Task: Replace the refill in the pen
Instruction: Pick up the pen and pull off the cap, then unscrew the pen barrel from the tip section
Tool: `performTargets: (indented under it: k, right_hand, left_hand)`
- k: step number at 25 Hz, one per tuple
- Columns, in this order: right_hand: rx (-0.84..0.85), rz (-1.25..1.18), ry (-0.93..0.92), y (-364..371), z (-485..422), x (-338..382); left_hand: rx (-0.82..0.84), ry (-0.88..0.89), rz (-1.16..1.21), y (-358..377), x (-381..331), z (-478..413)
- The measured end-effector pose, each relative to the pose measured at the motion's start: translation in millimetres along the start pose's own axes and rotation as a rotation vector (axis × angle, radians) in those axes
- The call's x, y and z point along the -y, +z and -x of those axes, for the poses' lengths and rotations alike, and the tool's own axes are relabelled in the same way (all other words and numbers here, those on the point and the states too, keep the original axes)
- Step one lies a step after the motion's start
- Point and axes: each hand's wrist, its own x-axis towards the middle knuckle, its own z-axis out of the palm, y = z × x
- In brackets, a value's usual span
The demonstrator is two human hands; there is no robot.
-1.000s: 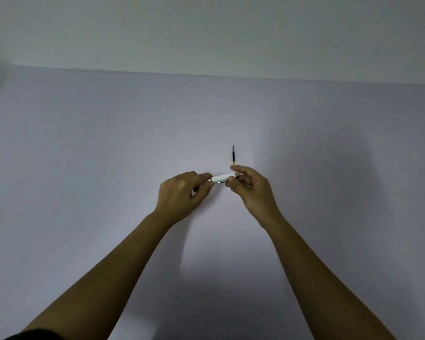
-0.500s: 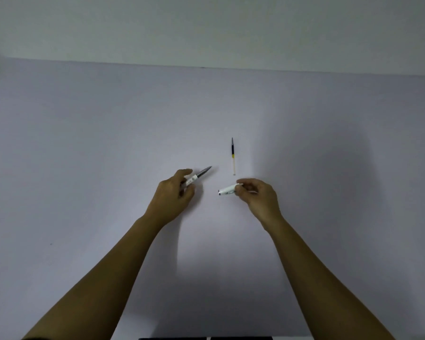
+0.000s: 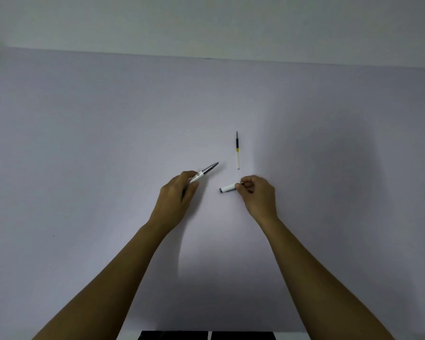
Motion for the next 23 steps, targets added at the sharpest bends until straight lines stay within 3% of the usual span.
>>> performTargets:
  k: [4,8,10,13,15,23]
  right_hand:
    - [-0.032,0.033,-0.024,-6.3,4.1,1.1]
    - [-0.115,0.084,-0.347,-30.6,7.3,21.9]
    - [0.045,0.147,-0.481,-40.7,6.4,37.7]
    - [0.397,0.382,-0.526,-42.5,10.0,52.5]
    - [0.495,0.551,-0.562,-45.3,12.2,55.1]
    - [0.393,0.368,-0.621,-68.0,18.5,71.2]
  left_hand:
    - [0.027,-0.088,0.05,2.7,-1.9,4.1]
    - [0.099,0.093,-0.044,-7.7,-7.5,5.5]
    - [0.126,0.193,-0.092,-13.5,-12.4,4.2]
    - [0.127,0.31,-0.142,-19.3,-18.0,3.5]
    - [0.129,0.353,-0.166,-22.4,-20.8,4.9]
    - [0.059,0.464,-0.255,-26.3,-31.5,14.6]
